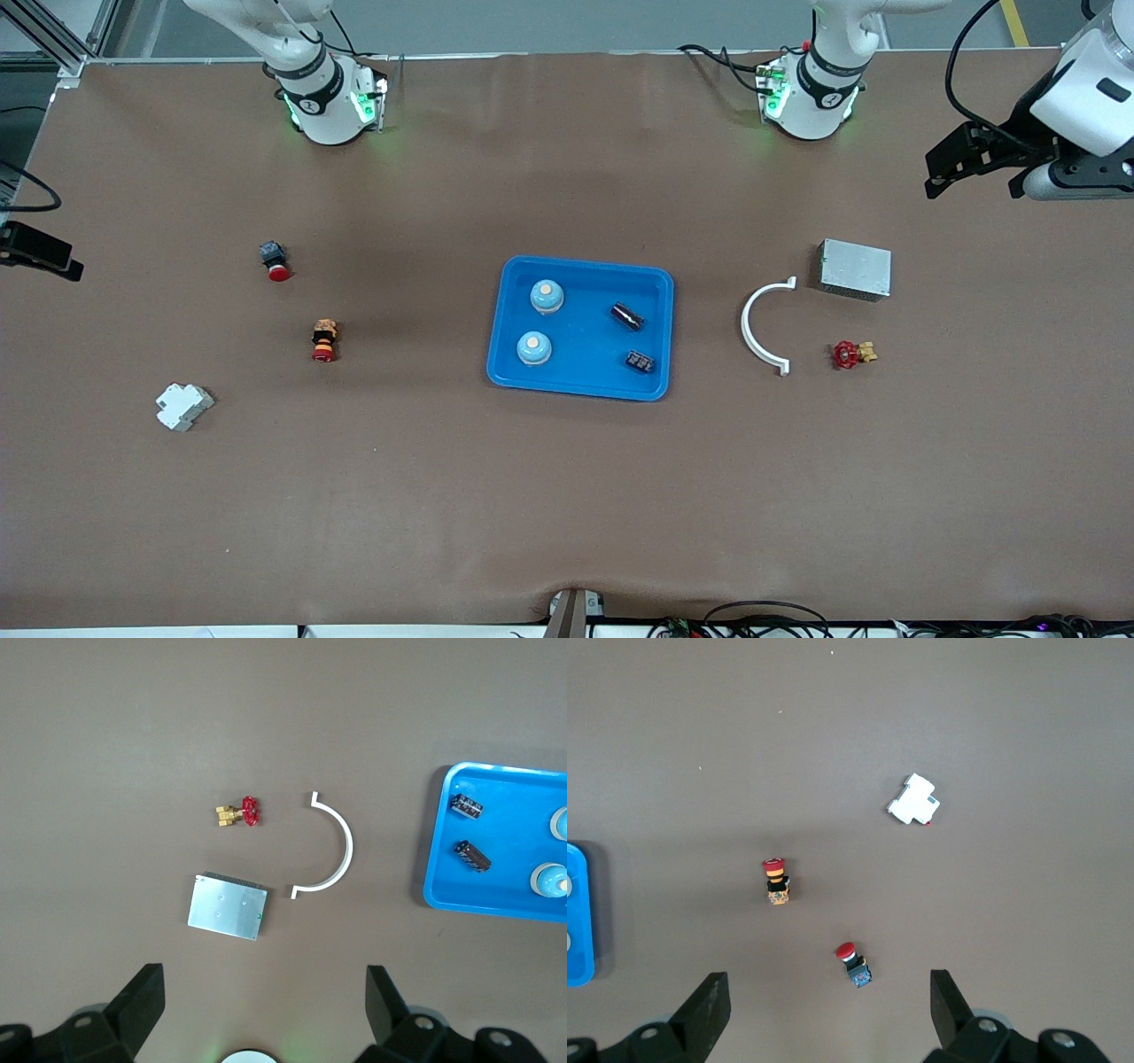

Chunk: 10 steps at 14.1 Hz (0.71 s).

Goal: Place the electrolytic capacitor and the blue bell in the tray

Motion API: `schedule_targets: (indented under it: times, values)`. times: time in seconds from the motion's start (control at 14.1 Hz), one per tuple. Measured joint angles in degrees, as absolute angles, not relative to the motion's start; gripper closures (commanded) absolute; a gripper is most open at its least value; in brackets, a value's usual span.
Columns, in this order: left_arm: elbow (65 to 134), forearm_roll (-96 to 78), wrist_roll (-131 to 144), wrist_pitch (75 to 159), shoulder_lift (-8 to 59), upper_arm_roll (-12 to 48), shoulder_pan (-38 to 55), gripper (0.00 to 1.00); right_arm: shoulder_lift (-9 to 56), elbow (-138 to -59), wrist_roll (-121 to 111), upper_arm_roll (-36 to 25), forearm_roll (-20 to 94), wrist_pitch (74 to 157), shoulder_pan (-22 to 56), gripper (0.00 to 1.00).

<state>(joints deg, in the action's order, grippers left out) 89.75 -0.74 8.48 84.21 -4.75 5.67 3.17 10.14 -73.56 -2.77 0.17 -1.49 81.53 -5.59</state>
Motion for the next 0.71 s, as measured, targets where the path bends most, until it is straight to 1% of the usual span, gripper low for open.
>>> schedule_targets:
  times: [0.36,0.71]
  values:
    - [92.0,-0.7,8.5,84.2,-6.9,5.7,3.2,0.00,6.1,-76.9,-2.8,0.5,-1.5,81.3,-5.6,0.00]
    - [92.3,-0.7,8.5,86.1,-7.2,5.5,2.9,0.00,3.8,-79.3,-2.6,-0.1,0.6,79.8,-5.6,0.00]
